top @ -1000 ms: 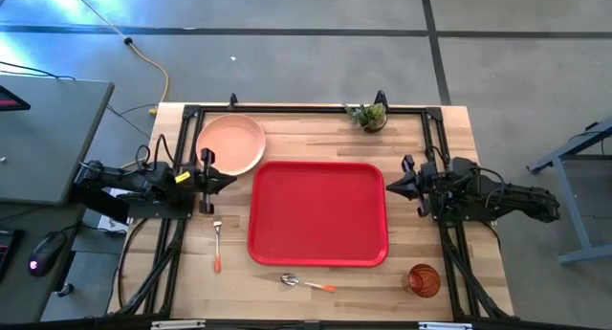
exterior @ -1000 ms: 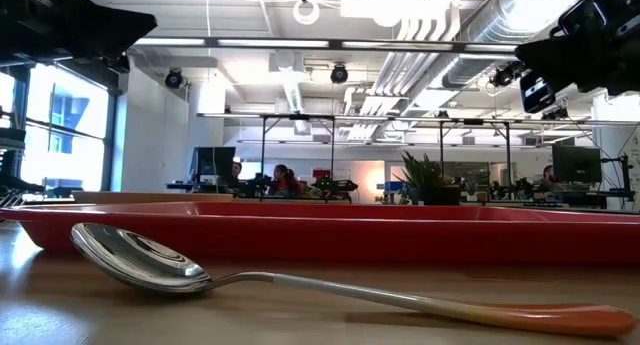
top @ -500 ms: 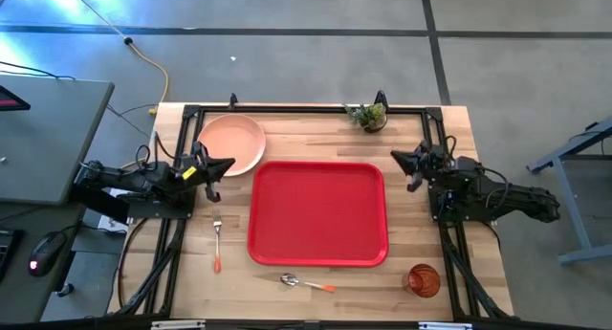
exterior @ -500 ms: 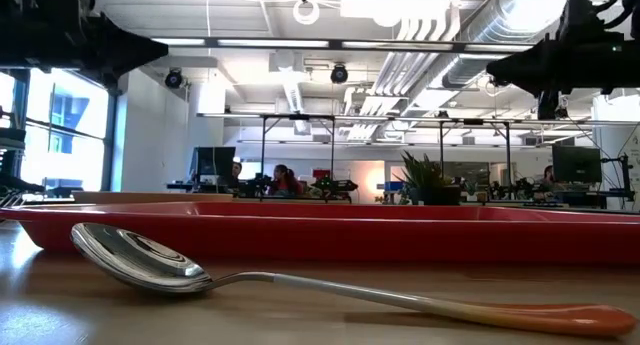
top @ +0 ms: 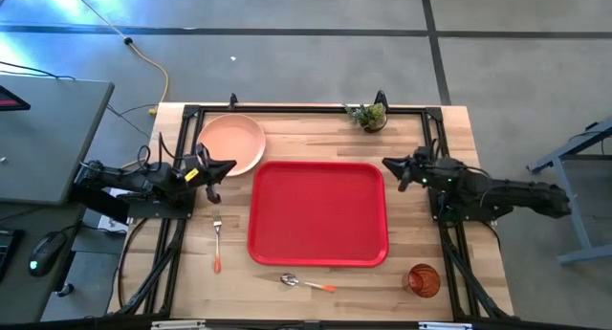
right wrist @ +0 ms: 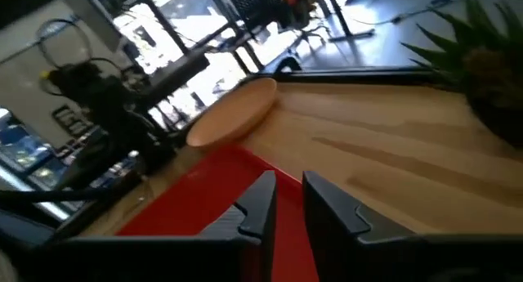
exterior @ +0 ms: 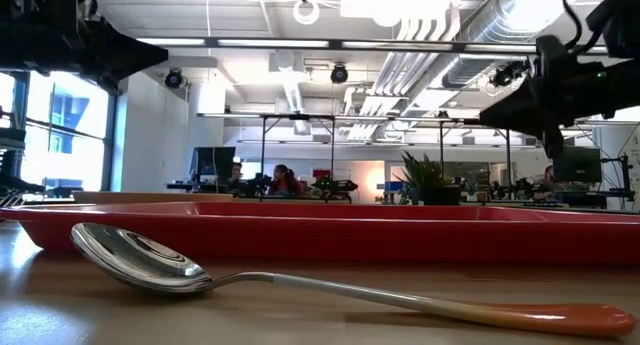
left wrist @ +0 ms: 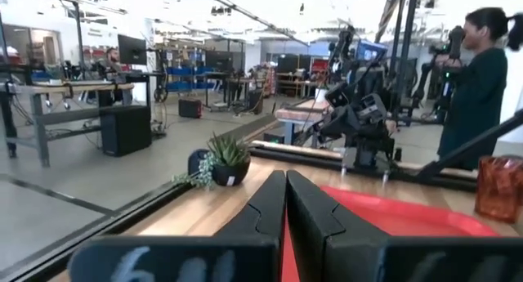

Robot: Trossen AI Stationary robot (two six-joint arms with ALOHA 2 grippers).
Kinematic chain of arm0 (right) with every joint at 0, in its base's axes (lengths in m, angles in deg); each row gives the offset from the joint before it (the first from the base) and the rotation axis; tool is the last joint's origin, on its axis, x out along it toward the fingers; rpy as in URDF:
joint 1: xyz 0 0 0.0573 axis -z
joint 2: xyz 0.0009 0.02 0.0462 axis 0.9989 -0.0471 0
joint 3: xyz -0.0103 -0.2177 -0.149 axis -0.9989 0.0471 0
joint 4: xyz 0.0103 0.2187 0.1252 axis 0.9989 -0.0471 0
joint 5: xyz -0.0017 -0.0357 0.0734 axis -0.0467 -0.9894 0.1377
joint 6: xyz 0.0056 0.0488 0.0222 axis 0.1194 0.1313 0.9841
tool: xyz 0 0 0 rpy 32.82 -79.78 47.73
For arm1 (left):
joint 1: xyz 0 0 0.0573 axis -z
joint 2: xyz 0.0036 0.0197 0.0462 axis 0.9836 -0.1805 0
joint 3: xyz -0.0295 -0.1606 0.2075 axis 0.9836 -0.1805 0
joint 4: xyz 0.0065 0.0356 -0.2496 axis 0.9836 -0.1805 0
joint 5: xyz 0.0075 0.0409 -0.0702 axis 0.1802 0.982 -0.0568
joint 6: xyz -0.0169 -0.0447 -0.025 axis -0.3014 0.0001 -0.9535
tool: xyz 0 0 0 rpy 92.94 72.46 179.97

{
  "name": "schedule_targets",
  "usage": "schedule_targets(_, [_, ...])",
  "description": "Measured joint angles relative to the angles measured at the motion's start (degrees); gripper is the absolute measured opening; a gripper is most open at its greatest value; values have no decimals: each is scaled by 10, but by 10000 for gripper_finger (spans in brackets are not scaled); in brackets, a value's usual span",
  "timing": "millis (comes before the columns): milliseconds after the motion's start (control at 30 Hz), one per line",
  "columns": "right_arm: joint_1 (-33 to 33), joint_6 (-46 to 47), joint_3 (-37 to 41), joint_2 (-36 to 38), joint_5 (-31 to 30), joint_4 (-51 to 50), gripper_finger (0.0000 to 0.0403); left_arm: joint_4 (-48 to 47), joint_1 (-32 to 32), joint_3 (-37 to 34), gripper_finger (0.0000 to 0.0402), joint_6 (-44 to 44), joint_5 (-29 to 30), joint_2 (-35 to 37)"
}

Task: Pick and place plate/cup/fork/spoon on tray
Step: Put the red glass on the top right of the red serving tray

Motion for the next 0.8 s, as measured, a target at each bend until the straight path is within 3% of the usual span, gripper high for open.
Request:
schedule_targets(233, [8, 57, 0, -109, -6, 30, 86, -20, 0, 0, 3, -8, 0, 2])
schedule_targets(400, [8, 57, 0, -189, -6, 114, 108, -24, 10, 2, 3, -28, 0, 5])
schedule_targets(533, [8, 64, -26, -233, -24, 125, 115, -50, 15, 2, 3, -17, 63, 5])
schedule_targets(667, [8, 62, -115, -258, -39, -9, 115, -41, 7, 8, 6, 24, 153, 5])
schedule_targets(800, [8, 59, -247, -290, -78, -240, 115, -22, -8, 25, 28, 54, 155, 5])
